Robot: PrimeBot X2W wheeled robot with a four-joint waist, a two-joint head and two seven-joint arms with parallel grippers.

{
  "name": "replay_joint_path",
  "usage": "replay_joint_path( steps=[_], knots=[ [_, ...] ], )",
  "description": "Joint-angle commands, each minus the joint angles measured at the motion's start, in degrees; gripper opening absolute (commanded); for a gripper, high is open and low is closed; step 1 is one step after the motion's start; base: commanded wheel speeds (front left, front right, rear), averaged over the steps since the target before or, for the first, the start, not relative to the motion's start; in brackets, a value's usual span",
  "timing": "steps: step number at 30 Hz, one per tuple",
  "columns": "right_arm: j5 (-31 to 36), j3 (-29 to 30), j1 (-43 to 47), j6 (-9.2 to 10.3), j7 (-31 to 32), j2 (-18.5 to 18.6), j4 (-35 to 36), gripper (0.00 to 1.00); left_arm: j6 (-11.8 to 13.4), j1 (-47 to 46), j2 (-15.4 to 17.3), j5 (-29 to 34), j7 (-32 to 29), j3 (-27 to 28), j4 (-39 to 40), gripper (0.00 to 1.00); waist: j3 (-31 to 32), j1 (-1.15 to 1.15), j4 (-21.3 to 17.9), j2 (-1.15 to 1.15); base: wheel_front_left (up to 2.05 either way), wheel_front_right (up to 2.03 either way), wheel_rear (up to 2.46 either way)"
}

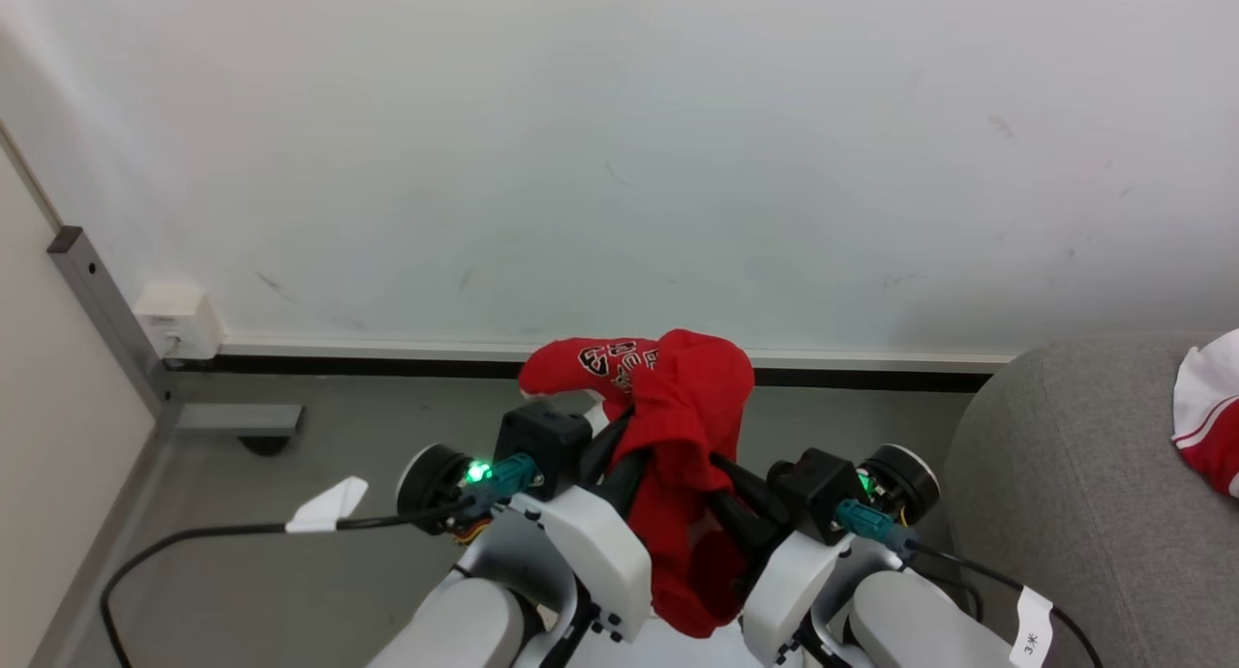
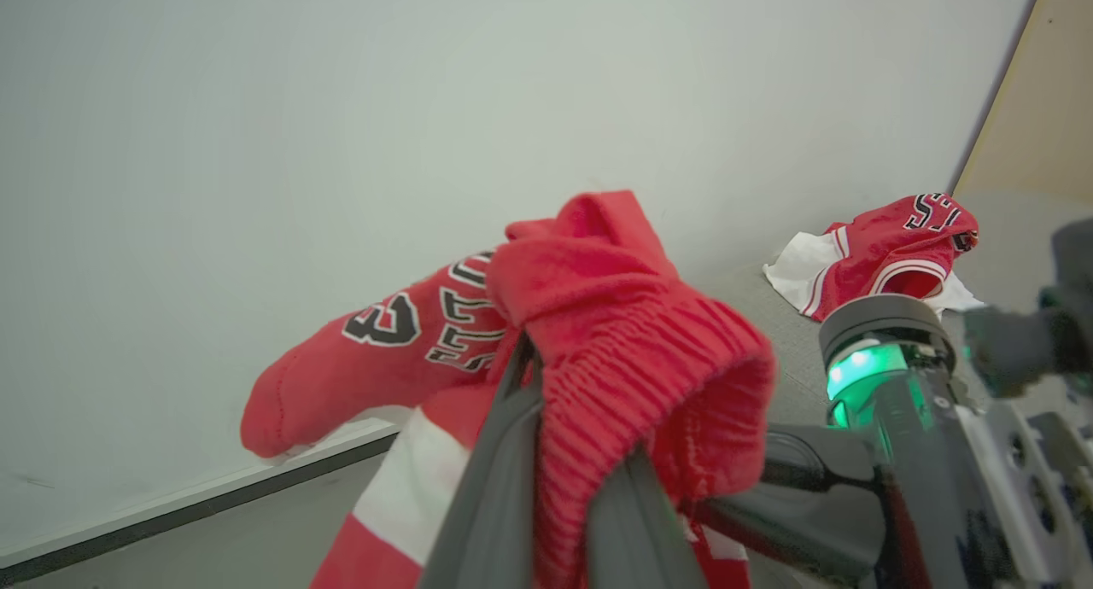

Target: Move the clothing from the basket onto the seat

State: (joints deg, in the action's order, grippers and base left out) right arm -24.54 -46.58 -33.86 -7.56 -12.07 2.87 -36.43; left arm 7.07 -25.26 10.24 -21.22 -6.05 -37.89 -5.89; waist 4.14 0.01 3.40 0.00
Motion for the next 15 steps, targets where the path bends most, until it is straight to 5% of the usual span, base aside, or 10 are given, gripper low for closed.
replay_joint_path(
  steps=[1,3,6,8,9,10,15],
  knots=[
    [-0.8,-0.1,-0.7,0.15,-0.5,0.1,-0.3,0.00,0.1,-0.1,0.4,0.1,0.2,0.1,-0.3,0.00,0.0,-0.01,0.0,0.00,0.00,0.00,0.00],
    [-1.7,-0.2,-1.1,0.15,-1.1,0.1,-0.9,0.00,0.1,0.2,0.8,0.1,0.4,0.2,-0.6,0.00,0.0,-0.01,-0.1,0.00,0.00,0.00,0.00],
    [-2.7,0.9,-1.4,0.15,-1.8,0.1,-2.0,0.00,0.4,0.9,1.0,-0.2,1.0,0.4,-1.0,0.21,0.1,-0.01,-0.5,0.00,0.00,0.00,0.00],
    [-2.8,2.1,-1.8,0.14,-2.2,0.1,-3.0,0.00,0.5,1.2,1.3,-0.1,1.2,0.3,-1.2,0.44,0.1,-0.01,-0.9,0.00,0.00,0.00,0.00],
    [-2.8,2.8,-2.0,0.15,-2.3,0.1,-3.4,0.00,0.4,1.5,1.3,-0.3,1.1,0.2,-1.4,0.79,0.1,-0.01,-1.1,0.00,0.00,0.00,0.00],
    [-2.7,3.5,-2.2,0.14,-2.5,0.1,-3.8,0.00,0.4,1.7,1.4,-0.4,0.9,0.1,-1.5,1.00,0.1,-0.01,-1.3,0.00,0.00,0.00,0.00],
    [-1.6,7.7,-3.3,0.14,-2.9,0.1,-5.5,0.00,0.5,2.6,1.6,-0.8,1.0,-0.2,-1.4,1.00,0.1,-0.01,-3.0,0.00,0.00,0.00,0.00]
  ],
)
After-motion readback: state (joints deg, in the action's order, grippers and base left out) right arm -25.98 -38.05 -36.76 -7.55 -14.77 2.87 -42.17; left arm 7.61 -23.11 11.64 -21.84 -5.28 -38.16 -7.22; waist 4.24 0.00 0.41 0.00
